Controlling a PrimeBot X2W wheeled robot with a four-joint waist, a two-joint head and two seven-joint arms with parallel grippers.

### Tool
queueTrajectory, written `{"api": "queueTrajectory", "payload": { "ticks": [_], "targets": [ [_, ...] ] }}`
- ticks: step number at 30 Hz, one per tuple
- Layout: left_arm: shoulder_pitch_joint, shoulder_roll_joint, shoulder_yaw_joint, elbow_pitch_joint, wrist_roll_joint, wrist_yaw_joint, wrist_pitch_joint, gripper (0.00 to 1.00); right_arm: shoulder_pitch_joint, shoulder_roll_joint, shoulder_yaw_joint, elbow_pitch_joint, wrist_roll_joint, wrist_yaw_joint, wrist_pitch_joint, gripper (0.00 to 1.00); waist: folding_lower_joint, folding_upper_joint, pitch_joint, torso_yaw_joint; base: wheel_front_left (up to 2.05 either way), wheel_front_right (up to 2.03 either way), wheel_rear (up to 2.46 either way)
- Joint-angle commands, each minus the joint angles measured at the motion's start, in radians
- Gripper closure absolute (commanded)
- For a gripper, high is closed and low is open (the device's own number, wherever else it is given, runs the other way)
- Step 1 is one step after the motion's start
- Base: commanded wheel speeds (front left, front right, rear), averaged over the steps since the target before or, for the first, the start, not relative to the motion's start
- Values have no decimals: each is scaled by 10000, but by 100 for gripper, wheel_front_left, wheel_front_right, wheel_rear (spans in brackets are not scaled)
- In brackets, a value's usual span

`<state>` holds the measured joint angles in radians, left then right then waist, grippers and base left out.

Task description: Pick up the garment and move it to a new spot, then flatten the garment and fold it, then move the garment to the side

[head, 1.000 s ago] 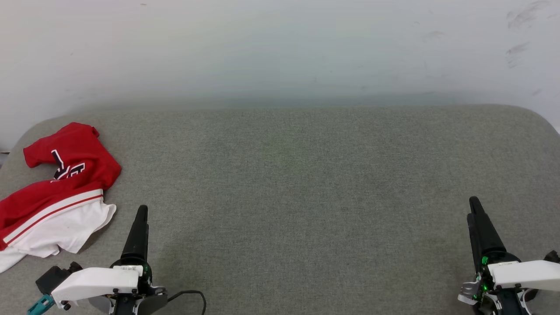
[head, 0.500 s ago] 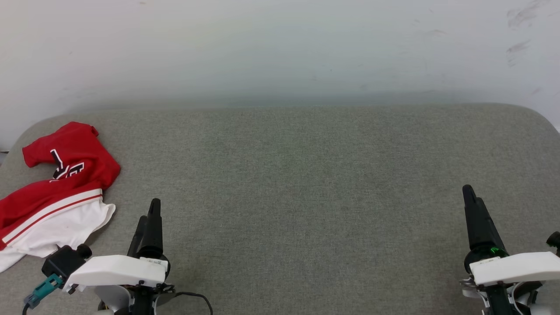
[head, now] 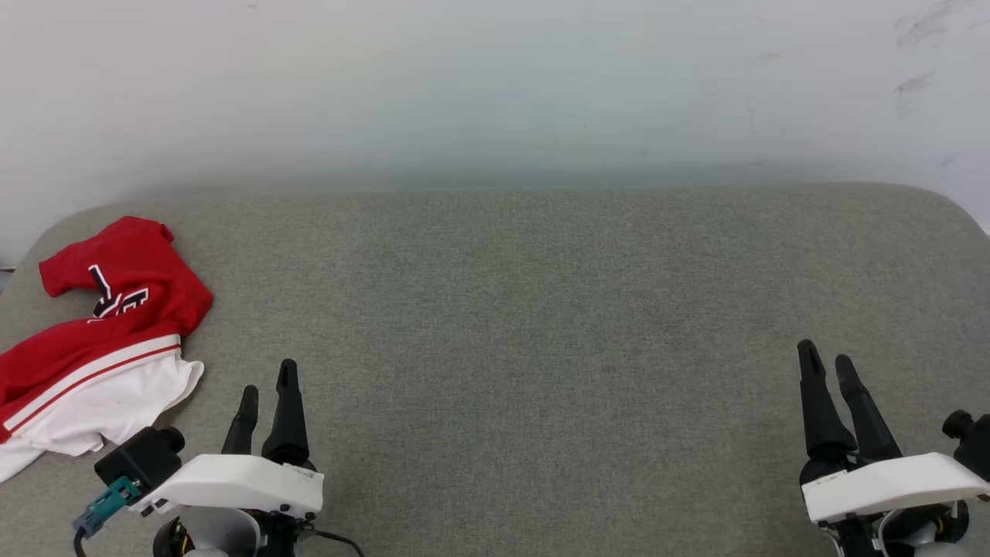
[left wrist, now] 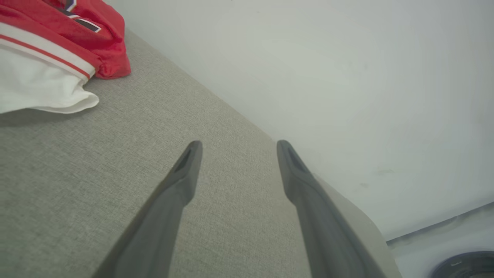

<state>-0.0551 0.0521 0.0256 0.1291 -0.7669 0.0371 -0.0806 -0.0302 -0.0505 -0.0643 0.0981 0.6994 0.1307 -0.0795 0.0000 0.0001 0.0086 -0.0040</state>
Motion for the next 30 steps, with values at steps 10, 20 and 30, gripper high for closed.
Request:
{"api": "queueTrajectory", "payload": {
  "ticks": [10, 20, 30],
  "targets": [
    [74, 198, -392, -244, 1803, 401, -451, 0, 89, -3, 135, -153, -2051, 1, -460, 0, 0, -1, -30, -5, 0, 0, 0],
    [196, 298, -658, -350, 2941, 679, -727, 0, 215, -1, 247, -300, -3313, 1, -732, 0, 0, -1, -48, -19, 0, 0, 0],
    [292, 355, -835, -441, 3883, 792, -972, 0, 292, 1, 331, -428, -4377, 0, -985, 0, 0, -1, -53, -37, 0, 0, 0]
  ]
}}
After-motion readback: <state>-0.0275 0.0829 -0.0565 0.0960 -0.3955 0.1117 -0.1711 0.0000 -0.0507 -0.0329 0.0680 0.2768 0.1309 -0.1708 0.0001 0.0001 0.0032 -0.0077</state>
